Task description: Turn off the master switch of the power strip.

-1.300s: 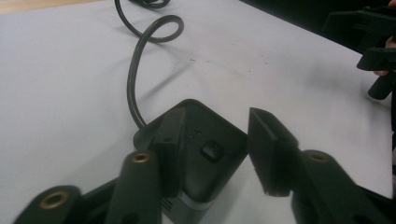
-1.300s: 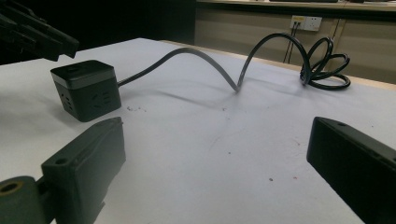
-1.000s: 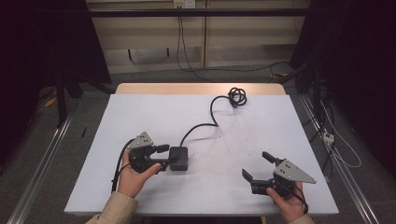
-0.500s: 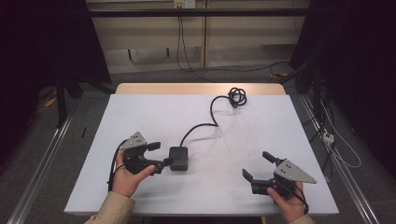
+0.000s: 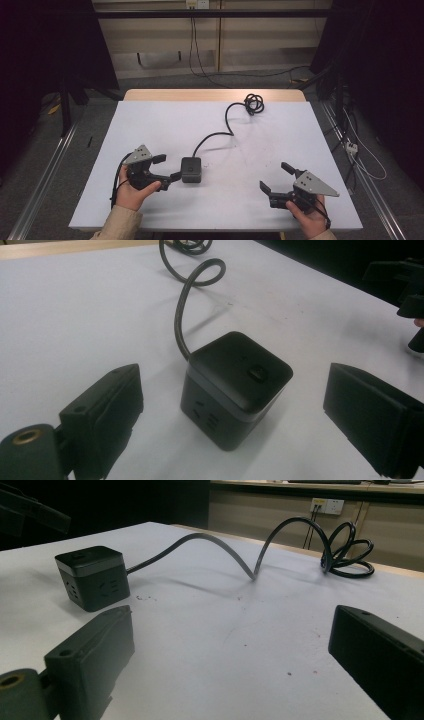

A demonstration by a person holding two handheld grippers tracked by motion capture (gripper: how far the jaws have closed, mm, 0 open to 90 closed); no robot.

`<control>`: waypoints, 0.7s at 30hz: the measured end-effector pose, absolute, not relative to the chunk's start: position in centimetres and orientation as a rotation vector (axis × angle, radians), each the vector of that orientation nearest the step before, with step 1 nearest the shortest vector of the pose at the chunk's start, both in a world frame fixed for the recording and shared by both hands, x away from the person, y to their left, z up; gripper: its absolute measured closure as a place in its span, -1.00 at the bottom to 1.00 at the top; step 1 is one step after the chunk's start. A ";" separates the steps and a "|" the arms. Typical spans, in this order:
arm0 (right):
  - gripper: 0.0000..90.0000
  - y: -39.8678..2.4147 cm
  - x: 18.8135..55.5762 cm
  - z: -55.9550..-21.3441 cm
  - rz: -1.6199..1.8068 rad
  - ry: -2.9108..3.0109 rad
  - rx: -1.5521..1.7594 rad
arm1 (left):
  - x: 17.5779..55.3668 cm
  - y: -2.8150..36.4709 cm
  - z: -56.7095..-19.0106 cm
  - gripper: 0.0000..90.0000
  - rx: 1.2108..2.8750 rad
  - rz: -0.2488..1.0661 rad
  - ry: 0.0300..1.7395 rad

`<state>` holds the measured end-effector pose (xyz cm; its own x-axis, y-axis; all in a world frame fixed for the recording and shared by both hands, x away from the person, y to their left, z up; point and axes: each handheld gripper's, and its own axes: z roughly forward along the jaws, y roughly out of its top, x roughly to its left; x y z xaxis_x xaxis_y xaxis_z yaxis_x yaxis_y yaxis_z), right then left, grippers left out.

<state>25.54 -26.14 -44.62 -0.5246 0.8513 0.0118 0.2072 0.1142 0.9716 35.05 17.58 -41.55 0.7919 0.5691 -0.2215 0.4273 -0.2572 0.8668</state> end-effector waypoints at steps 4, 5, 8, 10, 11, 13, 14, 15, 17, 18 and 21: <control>-0.91 -26.1 25.5 -44.6 1.441 1.819 1.026 | 34.9 17.9 -41.6 -0.81 1.894 0.169 0.749; -0.91 -26.1 25.5 -44.6 1.441 1.819 1.026 | 34.9 18.0 -41.7 -0.81 1.895 0.173 0.746; -0.91 -26.2 25.5 -44.6 1.442 1.818 1.030 | 34.9 18.4 -41.8 -0.82 1.899 0.175 0.751; -0.91 -26.2 25.5 -44.6 1.444 1.816 1.032 | 34.9 18.7 -41.9 -0.82 1.900 0.179 0.757; -0.91 -26.2 25.5 -44.6 1.444 1.816 1.032 | 34.9 18.9 -42.0 -0.82 1.901 0.182 0.754; -0.91 -26.2 25.5 -44.6 1.441 1.818 1.027 | 34.9 19.2 -42.0 -0.83 1.898 0.188 0.758; -0.91 -26.2 25.5 -44.6 1.441 1.817 1.026 | 34.9 19.3 -42.0 -0.83 1.900 0.194 0.755; -0.91 -26.2 25.5 -44.6 1.442 1.816 1.026 | 34.9 19.4 -42.0 -0.83 1.903 0.202 0.755; -0.91 -26.2 25.5 -44.6 1.442 1.815 1.027 | 34.9 19.7 -42.0 -0.83 1.904 0.208 0.751; -0.91 -26.2 25.5 -44.6 1.443 1.815 1.029 | 34.9 19.8 -42.0 -0.82 1.902 0.211 0.759; -0.91 -26.2 25.5 -44.5 1.443 1.814 1.027 | 34.9 20.1 -42.1 -0.83 1.897 0.213 0.767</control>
